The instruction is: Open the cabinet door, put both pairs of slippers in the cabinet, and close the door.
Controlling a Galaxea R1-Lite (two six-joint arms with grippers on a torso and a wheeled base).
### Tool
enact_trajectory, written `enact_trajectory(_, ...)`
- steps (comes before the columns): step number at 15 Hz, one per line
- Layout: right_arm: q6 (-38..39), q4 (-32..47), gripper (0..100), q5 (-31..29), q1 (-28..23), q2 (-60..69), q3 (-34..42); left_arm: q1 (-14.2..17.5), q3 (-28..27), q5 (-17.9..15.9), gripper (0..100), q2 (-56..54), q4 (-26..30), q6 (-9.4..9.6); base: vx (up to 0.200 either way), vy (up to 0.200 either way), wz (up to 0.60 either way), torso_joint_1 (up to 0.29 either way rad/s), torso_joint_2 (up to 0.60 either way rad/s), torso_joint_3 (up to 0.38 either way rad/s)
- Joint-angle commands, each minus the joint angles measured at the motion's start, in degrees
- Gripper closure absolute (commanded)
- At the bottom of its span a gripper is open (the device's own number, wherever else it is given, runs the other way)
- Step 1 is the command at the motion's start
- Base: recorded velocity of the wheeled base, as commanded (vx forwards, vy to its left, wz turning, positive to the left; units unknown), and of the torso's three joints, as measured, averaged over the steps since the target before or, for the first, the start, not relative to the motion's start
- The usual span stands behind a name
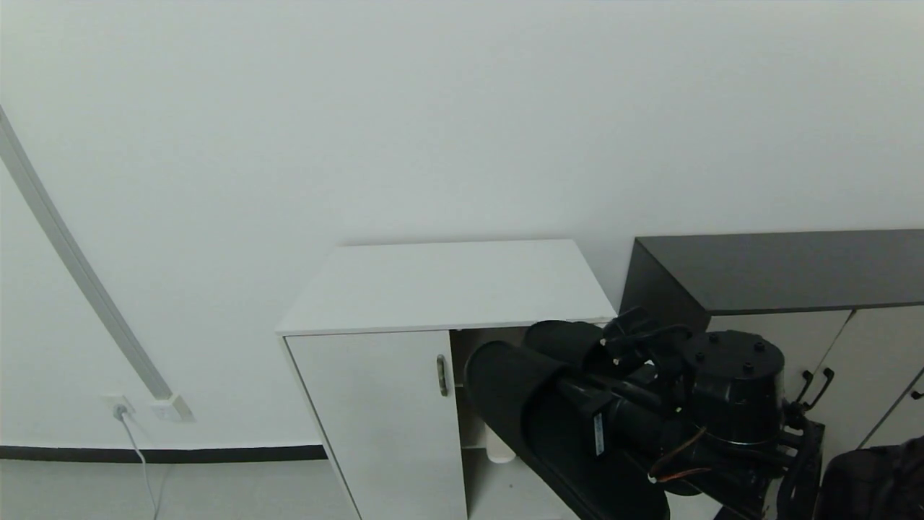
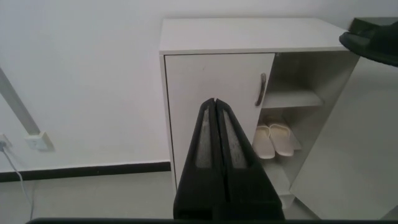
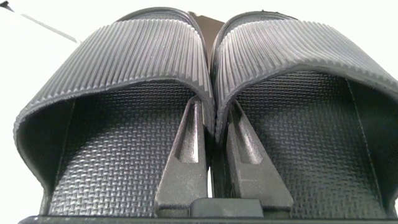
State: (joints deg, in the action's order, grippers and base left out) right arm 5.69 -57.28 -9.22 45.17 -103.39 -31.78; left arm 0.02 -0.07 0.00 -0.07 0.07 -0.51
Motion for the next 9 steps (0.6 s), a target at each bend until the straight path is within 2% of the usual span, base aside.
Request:
enact_trajectory(1, 0.0, 0.0, 100, 0.0, 0.1, -0.1, 0.1, 0.1, 0.0, 0.0, 100, 0.1, 0.0, -0.02, 0.000, 0.000, 0.00, -0.154, 0.36, 0.198)
enact_trajectory(5, -0.1, 0.0, 100, -0.1, 0.2, -0.1, 0.1, 0.1, 0.0, 0.0, 100, 0.1, 0.0, -0.02, 0.000, 0.000, 0.00, -0.172, 0.39, 0.219)
enact_trajectory(9, -0.1, 0.0, 100, 0.0, 0.4, -0.1, 0.4, 0.1, 0.0, 0.1, 100, 0.1, 0.0, -0.37, 0.000, 0.000, 0.00, -0.222, 0.53, 0.297)
